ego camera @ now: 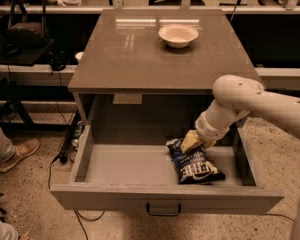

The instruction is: Pick blue chip bag from top drawer and place on counter

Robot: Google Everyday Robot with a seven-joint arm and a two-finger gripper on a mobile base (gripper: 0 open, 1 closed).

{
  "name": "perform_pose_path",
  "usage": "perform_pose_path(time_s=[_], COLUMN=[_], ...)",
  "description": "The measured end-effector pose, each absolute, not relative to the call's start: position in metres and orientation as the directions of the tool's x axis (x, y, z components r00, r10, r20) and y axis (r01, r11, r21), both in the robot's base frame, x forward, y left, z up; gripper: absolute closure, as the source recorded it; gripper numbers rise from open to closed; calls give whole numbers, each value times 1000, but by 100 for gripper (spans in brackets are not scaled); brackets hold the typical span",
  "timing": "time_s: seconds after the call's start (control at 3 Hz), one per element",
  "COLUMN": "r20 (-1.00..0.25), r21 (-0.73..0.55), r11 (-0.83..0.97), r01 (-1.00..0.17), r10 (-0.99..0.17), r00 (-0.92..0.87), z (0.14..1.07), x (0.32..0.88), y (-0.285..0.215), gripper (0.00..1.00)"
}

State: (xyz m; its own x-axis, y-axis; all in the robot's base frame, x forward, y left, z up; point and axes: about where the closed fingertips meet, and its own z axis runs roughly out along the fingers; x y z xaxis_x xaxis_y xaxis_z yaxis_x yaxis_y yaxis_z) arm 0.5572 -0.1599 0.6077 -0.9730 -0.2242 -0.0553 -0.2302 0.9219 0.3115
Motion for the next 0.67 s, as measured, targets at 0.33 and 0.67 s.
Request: perform_pose_path(time_s=[0.33, 0.67], r20=[-120, -205], r21=[360, 367], r11=[906, 902], r01=[-222, -225], r10=[-192, -158], r00=[-974, -966], z=[633, 678], x=[548, 529], y=[-180, -211], gripper=[94, 100])
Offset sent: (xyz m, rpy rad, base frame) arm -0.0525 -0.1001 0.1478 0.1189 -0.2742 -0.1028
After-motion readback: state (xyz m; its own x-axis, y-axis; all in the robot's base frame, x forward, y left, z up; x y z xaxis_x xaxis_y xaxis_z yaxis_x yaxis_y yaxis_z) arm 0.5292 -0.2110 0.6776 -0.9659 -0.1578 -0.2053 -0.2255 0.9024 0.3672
